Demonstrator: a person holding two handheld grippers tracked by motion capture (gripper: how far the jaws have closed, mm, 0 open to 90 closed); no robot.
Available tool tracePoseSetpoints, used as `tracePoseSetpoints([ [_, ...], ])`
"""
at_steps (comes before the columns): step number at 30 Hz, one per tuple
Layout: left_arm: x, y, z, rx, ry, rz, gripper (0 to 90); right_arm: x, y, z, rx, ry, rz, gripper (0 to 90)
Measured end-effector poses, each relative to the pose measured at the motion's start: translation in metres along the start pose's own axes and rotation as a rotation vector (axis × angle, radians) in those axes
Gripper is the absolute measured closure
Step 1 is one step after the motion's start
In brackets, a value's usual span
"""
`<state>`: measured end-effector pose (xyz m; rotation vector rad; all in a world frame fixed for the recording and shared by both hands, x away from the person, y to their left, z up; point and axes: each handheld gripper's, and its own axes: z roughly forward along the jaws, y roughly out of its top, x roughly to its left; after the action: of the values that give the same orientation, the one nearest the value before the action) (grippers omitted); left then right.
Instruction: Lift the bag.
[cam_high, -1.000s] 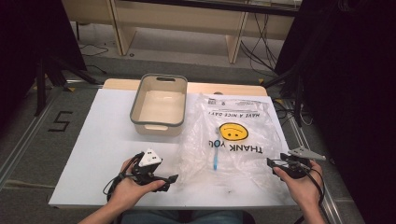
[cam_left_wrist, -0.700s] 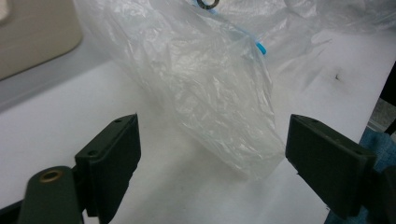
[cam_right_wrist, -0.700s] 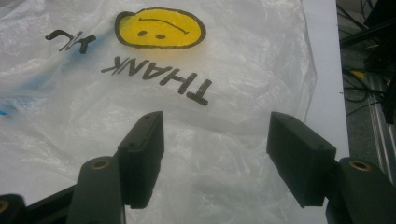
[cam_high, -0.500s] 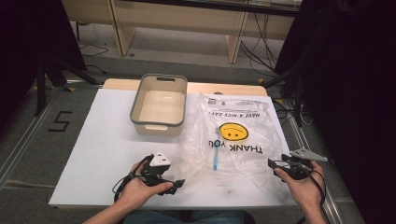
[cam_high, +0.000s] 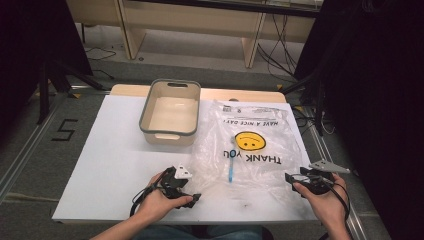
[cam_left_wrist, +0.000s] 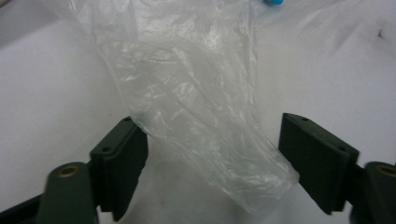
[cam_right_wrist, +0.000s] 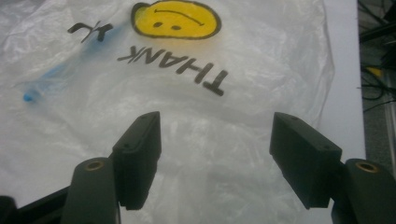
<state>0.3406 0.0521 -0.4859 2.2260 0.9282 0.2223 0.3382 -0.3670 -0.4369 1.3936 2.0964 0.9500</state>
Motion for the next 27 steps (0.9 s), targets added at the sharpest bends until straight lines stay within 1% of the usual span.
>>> tracePoseSetpoints([
  [1, -0.001, 0.000, 0.001, 0.010, 0.003, 0.005, 30.8, 0.001, -0.001, -0.002, 0.011, 0.009, -0.003, 33.3],
  [3, -0.003, 0.000, 0.002, 0.024, 0.024, 0.032, 34.8, 0.002, -0.005, -0.005, 0.032, 0.024, -0.019, 32.4],
  [4, -0.003, 0.000, 0.002, 0.029, 0.034, 0.039, 37.7, 0.003, -0.007, -0.007, 0.044, 0.032, -0.022, 31.7],
  [5, -0.003, 0.000, 0.001, 0.033, 0.041, 0.046, 40.5, 0.003, -0.009, -0.008, 0.059, 0.039, -0.035, 31.2],
  [6, -0.002, 0.001, 0.001, 0.034, 0.042, 0.049, 42.4, 0.003, -0.012, -0.009, 0.076, 0.047, -0.043, 31.1],
  [8, -0.002, 0.001, 0.001, 0.032, 0.045, 0.048, 45.2, 0.003, -0.017, -0.011, 0.093, 0.054, -0.057, 30.6],
  [11, -0.002, 0.001, 0.001, 0.036, 0.051, 0.051, 46.7, 0.005, -0.022, -0.013, 0.111, 0.074, -0.082, 30.3],
  [15, -0.005, 0.001, 0.001, 0.038, 0.049, 0.049, 51.2, 0.013, -0.024, -0.015, 0.123, 0.117, -0.130, 29.8],
  [18, -0.006, 0.002, 0.001, 0.044, 0.049, 0.046, 54.7, 0.020, -0.026, -0.014, 0.163, 0.149, -0.172, 30.3],
  [20, -0.007, 0.003, 0.001, 0.050, 0.053, 0.053, 57.6, 0.022, -0.030, -0.012, 0.201, 0.155, -0.203, 32.5],
  [23, -0.011, 0.004, 0.001, 0.056, 0.049, 0.063, 65.9, 0.022, -0.034, -0.009, 0.256, 0.151, -0.243, 38.9],
  [27, -0.014, 0.005, 0.002, 0.067, 0.042, 0.078, 74.4, 0.021, -0.037, -0.004, 0.297, 0.148, -0.263, 46.8],
])
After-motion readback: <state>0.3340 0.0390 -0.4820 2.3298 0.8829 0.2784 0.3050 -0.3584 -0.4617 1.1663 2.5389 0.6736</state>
